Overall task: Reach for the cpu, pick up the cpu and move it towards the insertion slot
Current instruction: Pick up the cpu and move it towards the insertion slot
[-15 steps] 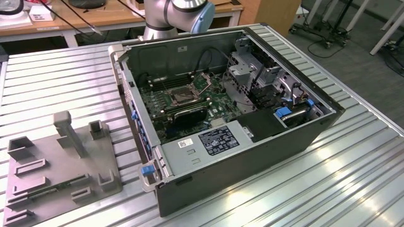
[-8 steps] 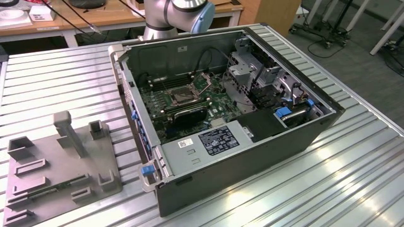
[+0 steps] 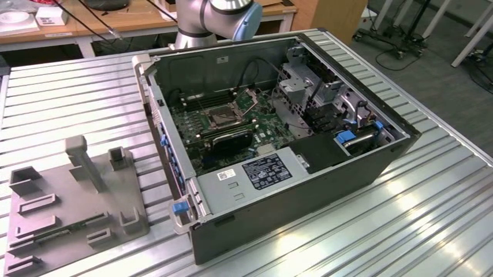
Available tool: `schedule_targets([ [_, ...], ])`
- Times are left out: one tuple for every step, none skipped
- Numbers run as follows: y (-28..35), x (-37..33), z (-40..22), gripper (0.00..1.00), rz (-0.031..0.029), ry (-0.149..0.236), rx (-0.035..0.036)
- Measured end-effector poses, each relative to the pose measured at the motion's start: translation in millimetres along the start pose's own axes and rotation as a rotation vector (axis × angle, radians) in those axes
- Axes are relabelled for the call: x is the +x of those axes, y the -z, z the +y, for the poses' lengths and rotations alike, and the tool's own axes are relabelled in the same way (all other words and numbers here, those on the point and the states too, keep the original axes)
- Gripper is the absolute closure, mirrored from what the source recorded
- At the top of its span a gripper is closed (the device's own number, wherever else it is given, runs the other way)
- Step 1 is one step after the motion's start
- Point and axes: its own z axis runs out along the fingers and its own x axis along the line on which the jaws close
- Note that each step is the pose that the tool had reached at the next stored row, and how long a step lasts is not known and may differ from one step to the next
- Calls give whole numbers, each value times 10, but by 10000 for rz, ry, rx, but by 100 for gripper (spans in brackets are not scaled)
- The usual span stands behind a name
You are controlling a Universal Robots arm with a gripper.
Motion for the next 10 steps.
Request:
schedule_targets([
  [14,0,0,45,0,1,0],
  [28,0,1,45,0,0,-1],
  [41,0,1,45,-1,1,-1],
  [52,0,2,45,0,1,-1],
  [65,0,3,45,0,0,0],
  [77,0,3,45,0,0,0],
  [86,0,4,45,-1,1,-1],
  [91,0,4,45,-1,0,-1],
  [90,-1,4,45,-1,1,-2],
  [91,-2,4,45,-1,1,-1],
])
